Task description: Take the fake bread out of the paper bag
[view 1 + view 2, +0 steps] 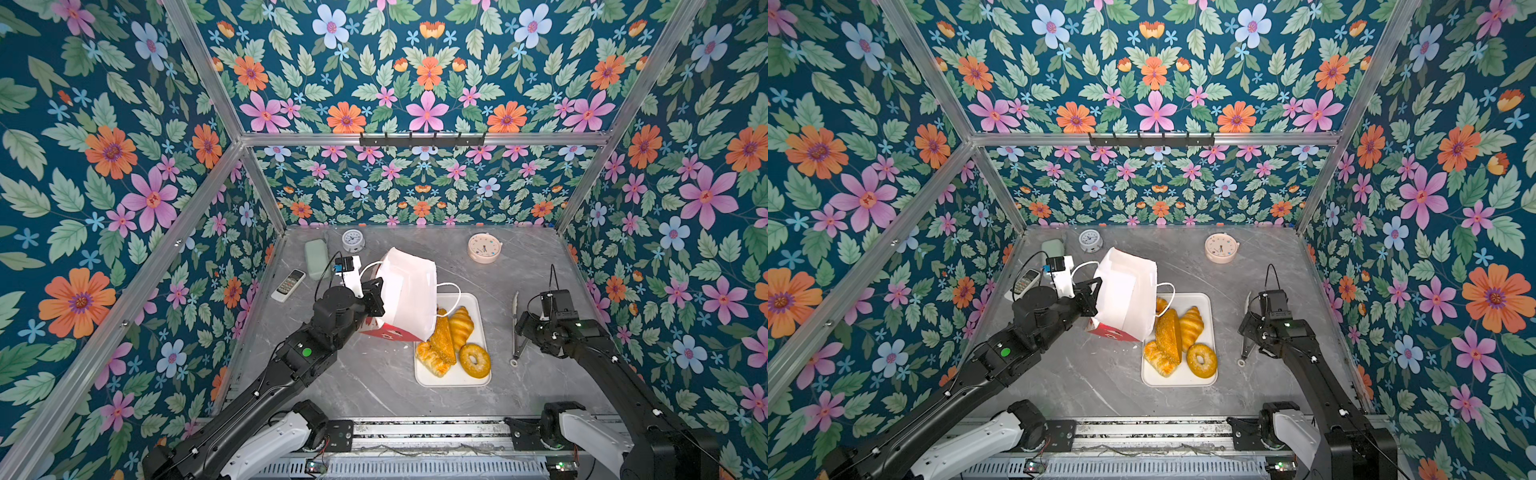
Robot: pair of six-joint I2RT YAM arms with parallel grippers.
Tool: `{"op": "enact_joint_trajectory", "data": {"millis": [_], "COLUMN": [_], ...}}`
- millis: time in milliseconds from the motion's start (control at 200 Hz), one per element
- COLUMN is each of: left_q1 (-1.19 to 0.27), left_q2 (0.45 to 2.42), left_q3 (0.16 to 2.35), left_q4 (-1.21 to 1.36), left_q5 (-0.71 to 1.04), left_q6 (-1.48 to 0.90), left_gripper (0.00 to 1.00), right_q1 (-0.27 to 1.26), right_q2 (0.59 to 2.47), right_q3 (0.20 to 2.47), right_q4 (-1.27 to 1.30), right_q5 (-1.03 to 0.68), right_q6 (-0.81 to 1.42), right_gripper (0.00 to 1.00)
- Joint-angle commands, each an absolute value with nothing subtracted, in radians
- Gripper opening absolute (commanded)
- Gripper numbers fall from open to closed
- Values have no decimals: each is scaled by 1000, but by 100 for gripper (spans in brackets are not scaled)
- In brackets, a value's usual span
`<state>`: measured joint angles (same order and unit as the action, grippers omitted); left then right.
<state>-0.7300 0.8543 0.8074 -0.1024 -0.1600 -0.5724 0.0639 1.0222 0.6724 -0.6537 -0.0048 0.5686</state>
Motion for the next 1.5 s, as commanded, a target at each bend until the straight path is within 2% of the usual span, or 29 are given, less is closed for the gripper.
{"op": "enact_joint_trajectory", "data": {"millis": [0, 175, 445, 545, 625, 705, 740, 835, 880, 1060, 1150, 1235, 1300, 1360, 1495], "left_q1": [-728, -714, -698, -698, -698, -698, -697, -698, -697, -698, -698, -698, -698, -697, -685], "left_q2": [856, 863, 848, 829, 815, 801, 794, 767, 751, 722, 727, 731, 737, 751, 800], "left_q3": [802, 795, 781, 778, 779, 779, 778, 767, 756, 747, 756, 756, 761, 767, 767], "left_q4": [-88, -131, -201, -229, -255, -279, -288, -298, -294, -258, -272, -292, -299, -306, -270], "left_q5": [-219, -284, -412, -466, -500, -521, -526, -532, -533, -516, -523, -555, -573, -594, -600], "left_q6": [-536, -477, -422, -414, -408, -408, -410, -420, -423, -423, -414, -406, -390, -374, -324], "left_gripper": [0, 2, 17, 30, 47, 55, 56, 55, 52, 26, 22, 10, 8, 2, 1], "right_q1": [64, 64, 64, 65, 66, 65, 65, 65, 64, 65, 65, 64, 65, 69, 106], "right_q2": [1030, 1031, 1028, 1024, 1022, 1020, 1020, 1022, 1022, 1020, 1014, 1010, 1003, 993, 968], "right_q3": [670, 661, 646, 644, 643, 643, 643, 640, 639, 640, 638, 637, 640, 647, 681], "right_q4": [-640, -632, -616, -613, -610, -608, -607, -601, -597, -589, -589, -584, -583, -585, -597], "right_q5": [-13, -25, -44, -52, -54, -54, -55, -62, -71, -89, -101, -119, -138, -146, -150], "right_q6": [572, 571, 575, 574, 572, 569, 568, 567, 565, 558, 558, 558, 557, 557, 547], "right_gripper": [80, 80, 80, 80, 80, 80, 80, 80, 80, 80, 80, 80, 80, 80, 80]}}
